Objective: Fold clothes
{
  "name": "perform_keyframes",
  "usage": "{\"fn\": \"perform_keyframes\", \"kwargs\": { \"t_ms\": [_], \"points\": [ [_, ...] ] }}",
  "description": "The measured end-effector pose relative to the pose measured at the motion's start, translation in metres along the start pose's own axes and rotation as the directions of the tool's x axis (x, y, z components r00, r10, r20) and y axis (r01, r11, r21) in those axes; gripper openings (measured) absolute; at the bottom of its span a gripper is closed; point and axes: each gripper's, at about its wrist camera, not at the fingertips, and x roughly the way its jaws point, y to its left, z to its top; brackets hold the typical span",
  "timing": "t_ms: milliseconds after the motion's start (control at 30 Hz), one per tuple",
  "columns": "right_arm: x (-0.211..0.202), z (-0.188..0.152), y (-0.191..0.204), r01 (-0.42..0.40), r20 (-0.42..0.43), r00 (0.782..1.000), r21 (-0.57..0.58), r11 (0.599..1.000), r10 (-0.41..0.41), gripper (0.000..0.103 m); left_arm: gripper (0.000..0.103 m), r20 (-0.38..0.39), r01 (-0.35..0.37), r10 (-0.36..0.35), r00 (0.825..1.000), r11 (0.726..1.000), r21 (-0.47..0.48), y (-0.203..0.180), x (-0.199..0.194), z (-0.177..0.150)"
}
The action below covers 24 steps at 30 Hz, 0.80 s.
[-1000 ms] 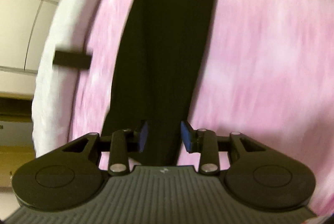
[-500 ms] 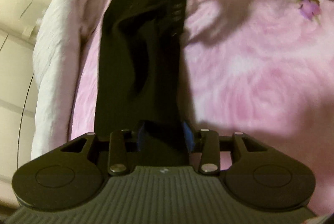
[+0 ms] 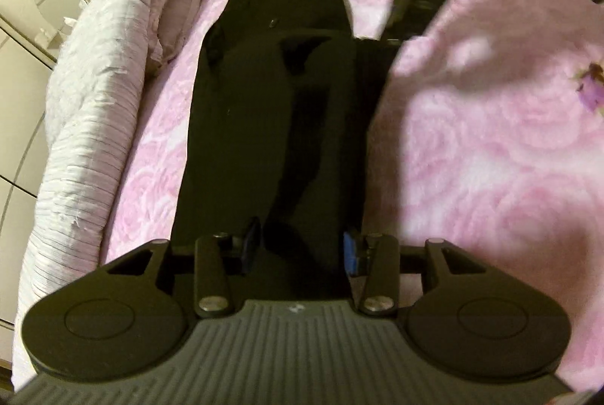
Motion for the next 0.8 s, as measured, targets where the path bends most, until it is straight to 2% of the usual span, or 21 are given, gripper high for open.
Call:
{"fn": "perform_keyframes", "kwargs": {
  "t_ms": [100, 200, 300, 400, 533, 600, 667, 700, 767, 800],
  "points": [
    [0.002, -0.007, -0.007, -0.002, -0.039, 0.999, 0.044, 0.999, 0.004, 0.001, 0.040, -0.002, 0.008, -0.008, 1.000, 0.999, 0.039, 0.000, -0.001, 0.000],
    [-0.008, -0.005, -0.018, 0.013, -0.039, 0.999, 0.021, 1.000, -0.012, 0.002, 0.040, 0.022, 0.009, -0.011, 1.000, 0.999, 0.053, -0.003, -0.009, 0.010],
    [-0.027, 0.001, -0.040, 0.089, -0.030, 0.995, -0.042, 0.995, -0.091, 0.002, 0.040, 0.037, -0.001, -0.001, 0.999, 0.999, 0.049, -0.014, -0.014, 0.026],
    [-0.039, 0.018, -0.076, 0.184, -0.020, 0.982, -0.092, 0.979, -0.187, 0.009, 0.040, 0.037, -0.014, 0.012, 0.999, 0.999, 0.033, -0.028, -0.010, 0.043],
    [-0.040, 0.061, -0.131, 0.246, -0.008, 0.968, -0.153, 0.957, -0.250, 0.010, 0.040, 0.022, -0.006, 0.005, 1.000, 1.000, 0.015, -0.043, 0.004, 0.064],
    [-0.034, 0.082, -0.149, 0.259, -0.012, 0.964, -0.175, 0.950, -0.265, 0.014, 0.040, 0.009, -0.008, 0.009, 1.000, 1.000, -0.006, -0.046, 0.012, 0.073],
    [-0.028, 0.100, -0.164, 0.268, -0.020, 0.961, -0.191, 0.944, -0.277, 0.043, 0.040, -0.005, -0.012, 0.012, 1.000, 1.000, -0.027, -0.048, 0.021, 0.082],
    [-0.028, 0.105, -0.166, 0.273, -0.008, 0.959, -0.215, 0.938, -0.282, 0.049, 0.040, -0.008, -0.014, 0.014, 1.000, 0.999, -0.041, -0.049, 0.023, 0.086],
    [-0.030, 0.113, -0.168, 0.266, 0.006, 0.962, -0.258, 0.929, -0.274, 0.073, 0.040, -0.007, -0.021, 0.021, 1.000, 0.997, -0.078, -0.046, 0.022, 0.093],
    [-0.031, 0.117, -0.166, 0.247, 0.002, 0.967, -0.272, 0.930, -0.256, 0.076, 0.040, -0.004, -0.027, 0.026, 1.000, 0.995, -0.092, -0.045, 0.020, 0.096]
  ]
}}
